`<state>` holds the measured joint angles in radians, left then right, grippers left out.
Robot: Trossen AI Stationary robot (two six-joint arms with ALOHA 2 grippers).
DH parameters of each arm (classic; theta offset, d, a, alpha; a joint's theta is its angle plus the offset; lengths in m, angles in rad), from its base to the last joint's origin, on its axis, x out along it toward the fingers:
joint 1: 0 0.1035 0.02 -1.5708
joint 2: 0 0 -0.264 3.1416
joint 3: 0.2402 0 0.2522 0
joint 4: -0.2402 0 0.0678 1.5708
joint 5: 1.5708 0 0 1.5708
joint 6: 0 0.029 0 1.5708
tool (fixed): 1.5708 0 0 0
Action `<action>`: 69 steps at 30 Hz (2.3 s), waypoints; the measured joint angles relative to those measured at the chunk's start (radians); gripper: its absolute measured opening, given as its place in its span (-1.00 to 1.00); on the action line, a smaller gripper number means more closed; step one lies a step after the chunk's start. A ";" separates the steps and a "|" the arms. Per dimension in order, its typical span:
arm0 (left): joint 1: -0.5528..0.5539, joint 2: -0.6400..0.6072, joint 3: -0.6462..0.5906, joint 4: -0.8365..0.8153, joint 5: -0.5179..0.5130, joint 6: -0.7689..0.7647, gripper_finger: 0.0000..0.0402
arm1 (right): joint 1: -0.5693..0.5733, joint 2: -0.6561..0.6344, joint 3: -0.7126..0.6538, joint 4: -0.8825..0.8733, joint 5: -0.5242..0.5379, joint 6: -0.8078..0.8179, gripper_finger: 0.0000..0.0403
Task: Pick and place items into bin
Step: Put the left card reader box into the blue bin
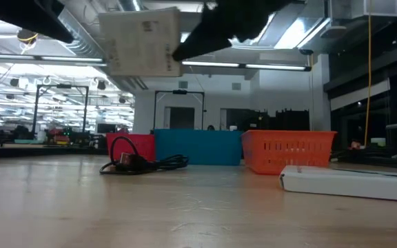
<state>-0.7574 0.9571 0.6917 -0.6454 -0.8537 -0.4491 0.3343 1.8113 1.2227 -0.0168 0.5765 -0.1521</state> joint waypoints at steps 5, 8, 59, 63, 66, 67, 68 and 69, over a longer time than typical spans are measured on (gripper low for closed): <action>0.001 0.000 -0.048 0.104 -0.044 0.053 -0.99 | -0.016 -0.098 -0.165 0.171 -0.002 -0.006 -1.00; 0.010 0.000 -0.094 0.205 -0.045 0.101 -0.99 | -0.029 -0.135 -0.247 0.248 -0.002 -0.004 -1.00; 0.557 0.000 -0.237 0.649 0.502 0.637 -0.99 | -0.483 -0.123 0.096 -0.534 -0.001 -0.022 -1.00; 0.557 0.000 -0.237 0.649 0.496 0.636 -0.99 | -0.495 -0.056 0.171 -0.616 -0.001 -0.049 -1.00; 0.557 0.000 -0.237 0.648 0.495 0.636 -0.99 | -0.495 -0.007 0.231 -0.677 -0.002 -0.066 -1.00; 0.558 0.000 -0.237 0.647 0.495 0.636 -0.99 | -0.497 0.009 0.253 -0.707 -0.002 -0.066 -1.00; 0.558 0.000 -0.237 0.647 0.495 0.636 -0.99 | -0.498 0.026 0.279 -0.739 -0.002 -0.066 -1.00; 0.557 0.000 -0.237 0.647 0.494 0.636 -0.99 | -0.498 0.043 0.303 -0.775 -0.002 -0.066 -1.00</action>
<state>-0.2001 0.9569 0.4549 0.0013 -0.3597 0.1869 -0.1641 1.8544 1.5258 -0.7920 0.5747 -0.2176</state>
